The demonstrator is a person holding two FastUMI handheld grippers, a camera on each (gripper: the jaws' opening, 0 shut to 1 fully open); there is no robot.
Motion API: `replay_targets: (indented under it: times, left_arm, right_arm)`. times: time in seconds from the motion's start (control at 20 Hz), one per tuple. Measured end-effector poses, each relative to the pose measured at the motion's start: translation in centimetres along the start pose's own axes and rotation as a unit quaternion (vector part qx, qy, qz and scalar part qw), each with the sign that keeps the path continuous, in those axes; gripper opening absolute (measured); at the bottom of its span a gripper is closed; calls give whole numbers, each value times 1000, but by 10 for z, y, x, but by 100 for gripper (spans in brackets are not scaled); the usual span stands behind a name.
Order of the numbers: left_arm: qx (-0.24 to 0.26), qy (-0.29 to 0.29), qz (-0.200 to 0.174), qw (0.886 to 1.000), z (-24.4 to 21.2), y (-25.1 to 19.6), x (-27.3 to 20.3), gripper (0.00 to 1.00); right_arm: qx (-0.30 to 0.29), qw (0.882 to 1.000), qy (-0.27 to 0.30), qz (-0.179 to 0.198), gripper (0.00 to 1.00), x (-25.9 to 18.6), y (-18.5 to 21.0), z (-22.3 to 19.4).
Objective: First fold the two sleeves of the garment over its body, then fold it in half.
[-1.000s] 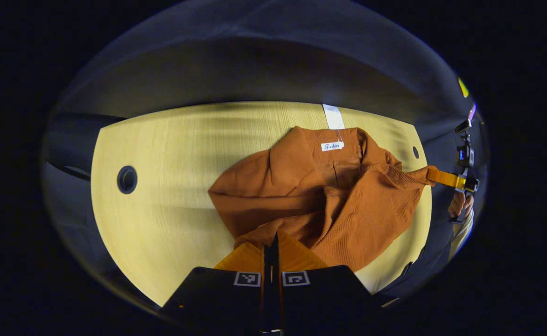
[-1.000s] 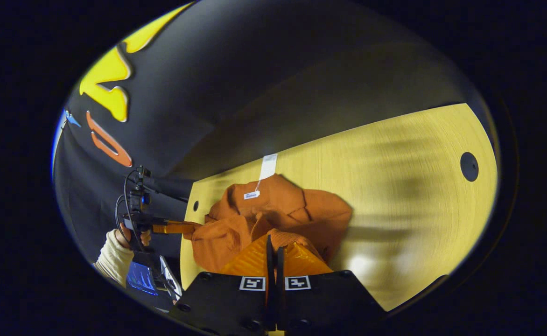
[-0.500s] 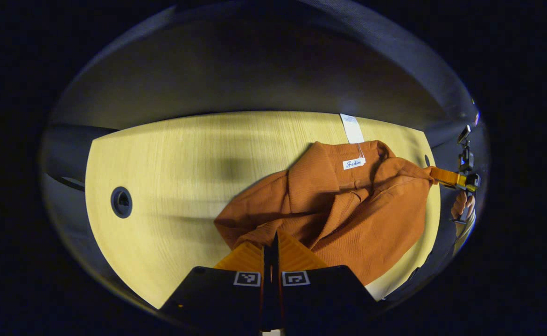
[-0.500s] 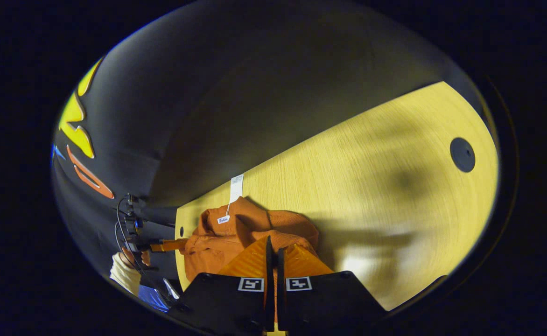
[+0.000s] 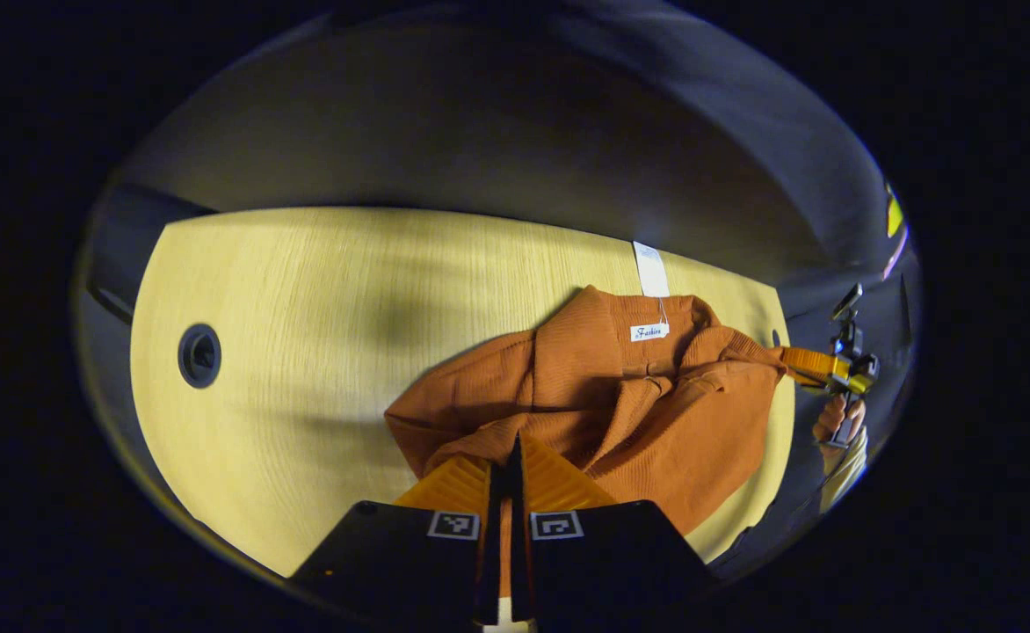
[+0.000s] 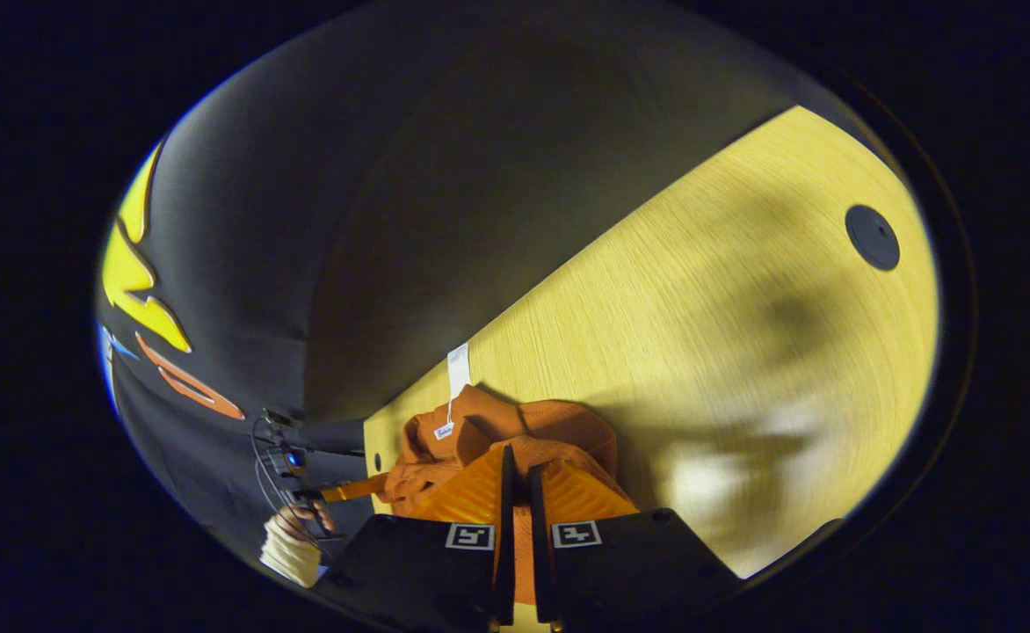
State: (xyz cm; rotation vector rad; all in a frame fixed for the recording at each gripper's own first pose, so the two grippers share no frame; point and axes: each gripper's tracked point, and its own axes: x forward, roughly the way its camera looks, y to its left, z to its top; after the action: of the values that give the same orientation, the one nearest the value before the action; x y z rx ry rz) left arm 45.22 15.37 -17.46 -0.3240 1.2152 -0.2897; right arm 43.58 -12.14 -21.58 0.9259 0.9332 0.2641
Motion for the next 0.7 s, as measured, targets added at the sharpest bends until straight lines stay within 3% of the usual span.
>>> replay_targets:
  times: [0.05, 0.1, 0.2, 0.25, 0.3, 0.35, 0.4, 0.45, 0.5, 0.55, 0.6, 0.65, 0.7]
  left_arm:
    - [-32, -8, -26, 999, 2, -9, -7, 5]
    - [-58, -33, -53, 996, 11, -14, -12, 23]
    - [-119, -105, -123, 980, 36, -26, -21, 31]
    - [-155, -128, -164, 966, 45, -34, -24, 29]
    - [-191, -144, -188, 953, 53, -39, -23, 34]
    - [-215, -156, -199, 943, 59, -39, -24, 59]
    - [-229, -170, -191, 939, 64, -35, -22, 65]
    - [-236, -183, -180, 937, 66, -28, -18, 68]
    - [-243, -198, -176, 933, 65, -26, -22, 82]
    - [-244, -215, -172, 930, 70, -21, -28, 83]
    - [-240, -237, -168, 926, 76, -18, -35, 75]
    - [-234, -253, -163, 925, 79, -17, -41, 86]
    - [-226, -267, -157, 924, 83, -17, -50, 90]
  right_arm:
    - [13, 1000, 2, 9, 8, 3, 4, -4]
    - [25, 1000, -4, 17, 24, 2, 5, -1]
    - [61, 997, -22, 44, 24, 1, 16, 7]
    - [73, 996, -29, 52, 38, 5, 21, 10]
    - [80, 995, -34, 53, 52, 2, 23, 12]
    - [83, 994, -41, 54, 66, 1, 25, 15]
    - [87, 993, -51, 59, 59, -1, 28, 19]
    - [92, 992, -62, 61, 66, -4, 29, 23]
    - [100, 990, -74, 65, 81, -6, 31, 30]
    - [106, 989, -83, 66, 95, -10, 31, 32]
    - [108, 988, -90, 65, 94, -13, 31, 35]
    - [108, 988, -95, 62, 94, -15, 32, 35]
    - [107, 987, -102, 67, 95, -21, 37, 36]
